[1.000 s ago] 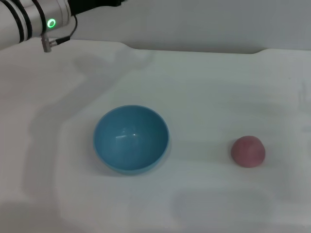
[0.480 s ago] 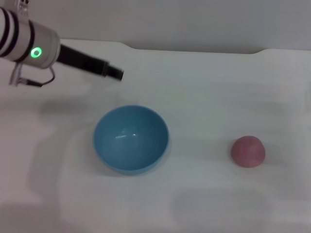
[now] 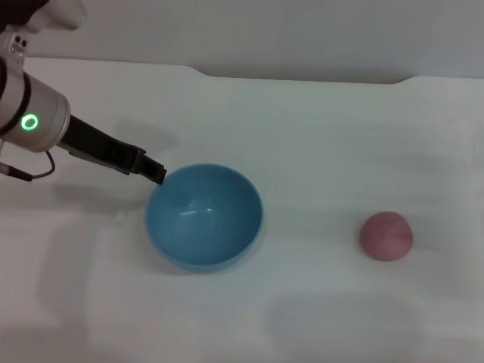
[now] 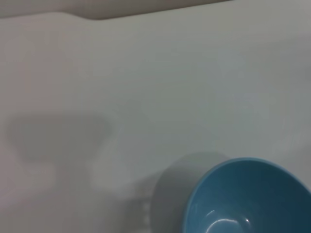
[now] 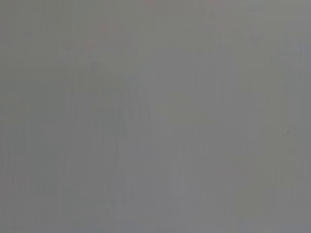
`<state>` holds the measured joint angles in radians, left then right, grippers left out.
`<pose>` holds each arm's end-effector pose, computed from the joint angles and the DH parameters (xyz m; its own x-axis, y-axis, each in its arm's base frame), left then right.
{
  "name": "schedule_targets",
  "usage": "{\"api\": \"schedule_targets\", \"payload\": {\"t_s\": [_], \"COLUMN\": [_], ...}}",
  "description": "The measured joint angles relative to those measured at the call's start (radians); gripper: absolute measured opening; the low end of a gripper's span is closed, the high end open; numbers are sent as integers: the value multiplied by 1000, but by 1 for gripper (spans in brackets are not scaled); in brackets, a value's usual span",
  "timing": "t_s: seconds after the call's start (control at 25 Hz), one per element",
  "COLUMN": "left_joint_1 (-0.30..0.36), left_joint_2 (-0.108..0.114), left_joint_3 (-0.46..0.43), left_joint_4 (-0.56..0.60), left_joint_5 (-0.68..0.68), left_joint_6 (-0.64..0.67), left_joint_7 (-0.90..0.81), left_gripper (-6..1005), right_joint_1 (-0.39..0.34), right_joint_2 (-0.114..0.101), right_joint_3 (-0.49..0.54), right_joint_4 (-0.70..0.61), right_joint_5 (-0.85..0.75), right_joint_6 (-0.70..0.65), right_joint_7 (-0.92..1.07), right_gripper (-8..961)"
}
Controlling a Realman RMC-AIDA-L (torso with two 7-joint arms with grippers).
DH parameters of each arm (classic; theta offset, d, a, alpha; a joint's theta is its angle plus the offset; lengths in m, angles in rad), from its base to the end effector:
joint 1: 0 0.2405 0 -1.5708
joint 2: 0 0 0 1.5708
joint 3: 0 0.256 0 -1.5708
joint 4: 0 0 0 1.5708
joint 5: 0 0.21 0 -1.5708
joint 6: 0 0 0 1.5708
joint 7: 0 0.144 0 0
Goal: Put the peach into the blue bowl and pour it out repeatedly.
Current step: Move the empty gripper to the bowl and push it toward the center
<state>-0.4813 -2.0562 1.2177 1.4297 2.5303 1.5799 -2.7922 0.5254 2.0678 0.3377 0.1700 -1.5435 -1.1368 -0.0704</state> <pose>-0.2146 0.3455 0.0424 0.4786 0.8742 0.0818 0.8025 -0.3978 -0.4447 0.3305 0.3502 -0.0060 0.7749 0.0262 -0.6316 -0.6320 0.0119 -0.7749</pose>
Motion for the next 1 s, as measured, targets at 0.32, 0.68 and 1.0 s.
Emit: {"api": "schedule_targets", "payload": {"t_s": [0.32,0.68,1.0], "left_joint_1": [-1,3,-27], "left_joint_2": [5,8,4], "left_joint_3": [-41,-63,-58], "left_joint_4": [-84,-143,-205], "left_joint_5": [6,10,12], "left_joint_6": [-15,-24,-47], "left_joint_7": [-3,35,59], "left_gripper": [577,577,576], "right_joint_1": [25,70,74], "right_joint_2": [2,5,7], "right_joint_3": [2,8,8], "right_joint_4": [-14,-36,-26], "right_joint_5": [0,2,3], "right_joint_6": [50,106,108], "right_joint_7": [0,0,0], "right_gripper": [470,471,471]}}
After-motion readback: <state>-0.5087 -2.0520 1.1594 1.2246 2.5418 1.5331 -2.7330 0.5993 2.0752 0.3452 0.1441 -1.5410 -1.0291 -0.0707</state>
